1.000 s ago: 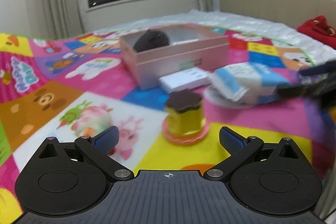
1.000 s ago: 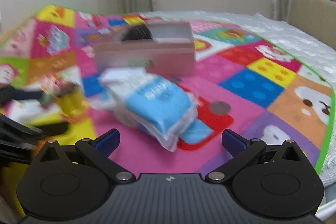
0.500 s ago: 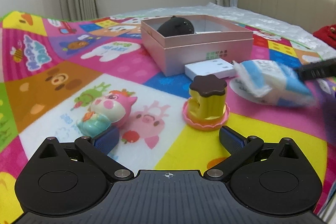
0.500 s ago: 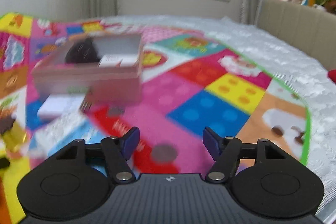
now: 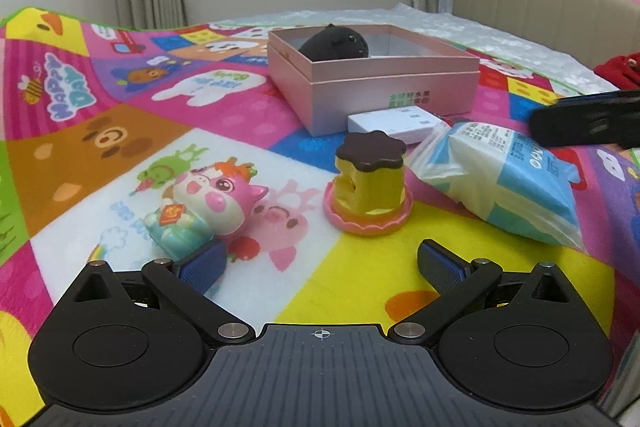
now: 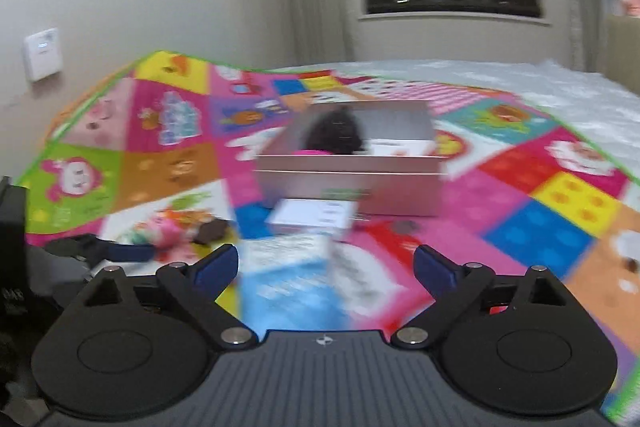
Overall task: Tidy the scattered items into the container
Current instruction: 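Grasp the blue wrapped packet with the right tool and lift it, then carry the blue packet into the pink box while the left tool grasps the yellow toy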
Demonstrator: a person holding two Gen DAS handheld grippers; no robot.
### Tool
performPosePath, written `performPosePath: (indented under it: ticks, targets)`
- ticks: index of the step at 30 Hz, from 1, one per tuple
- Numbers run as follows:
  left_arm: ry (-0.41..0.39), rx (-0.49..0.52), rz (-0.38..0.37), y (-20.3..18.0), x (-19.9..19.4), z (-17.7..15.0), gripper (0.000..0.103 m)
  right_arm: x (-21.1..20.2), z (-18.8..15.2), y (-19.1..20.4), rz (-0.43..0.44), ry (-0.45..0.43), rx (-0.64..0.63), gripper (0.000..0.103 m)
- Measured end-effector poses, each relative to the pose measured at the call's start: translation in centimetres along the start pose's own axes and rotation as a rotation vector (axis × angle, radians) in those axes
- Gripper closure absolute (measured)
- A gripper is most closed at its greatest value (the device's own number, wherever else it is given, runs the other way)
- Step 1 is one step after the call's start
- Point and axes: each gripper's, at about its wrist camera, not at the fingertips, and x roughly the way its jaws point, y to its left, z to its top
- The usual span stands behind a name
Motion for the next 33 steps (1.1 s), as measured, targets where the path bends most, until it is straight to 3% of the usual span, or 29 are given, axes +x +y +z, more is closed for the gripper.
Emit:
performPosePath:
  ticks: [4,5,6,7,8,13,14,15,16,19,24,33]
  targets:
    - [0.008,0.000,-0.012,0.0,-0.6,-0.1,0.000,3.9,-0.5,0.6,0.011,0.092,0.007,0.007]
    - [0.008,0.002,-0.013,0.0,-0.7,-0.1,0.000,4.7,-0.8,0.5,0.001,0.126,0.024,0.012]
    - [0.005,0.003,-0.016,0.0,-0.8,0.1,0.000,5.0,-1.1,0.3,-0.006,0.147,0.031,0.028]
    - [0.001,0.001,-0.024,0.0,-0.9,0.3,0.000,4.9,-1.3,0.2,-0.025,0.153,0.029,0.037]
    - [-0.006,-0.002,-0.032,-0.1,-0.9,0.6,0.000,4.6,-1.5,0.1,-0.037,0.144,0.027,0.042]
    - [-0.053,0.029,-0.061,-1.5,0.0,2.5,0.000,1.1,-1.9,-1.7,-0.121,0.094,0.062,0.043]
    - [-0.052,0.040,-0.064,-1.8,0.5,2.8,0.005,0.4,-2.1,-1.9,-0.149,0.084,0.057,0.043]
    - [-0.047,0.049,-0.064,-2.1,0.9,3.0,0.019,-0.2,-2.2,-2.1,-0.170,0.076,0.052,0.043]
    - [-0.034,0.058,-0.064,-2.5,1.4,3.1,0.027,-0.7,-2.3,-2.2,-0.185,0.073,0.048,0.043]
    - [-0.005,0.042,-0.067,-2.6,2.5,3.2,0.019,-1.5,-2.8,-2.3,-0.209,0.073,0.044,0.043]
    - [0.007,0.035,-0.064,-2.5,2.9,3.1,0.019,-1.3,-3.4,-1.6,-0.211,0.078,0.025,0.043]
    - [0.002,0.054,-0.050,-2.6,2.9,3.1,0.042,-0.8,-3.8,0.1,-0.197,0.089,-0.014,0.043]
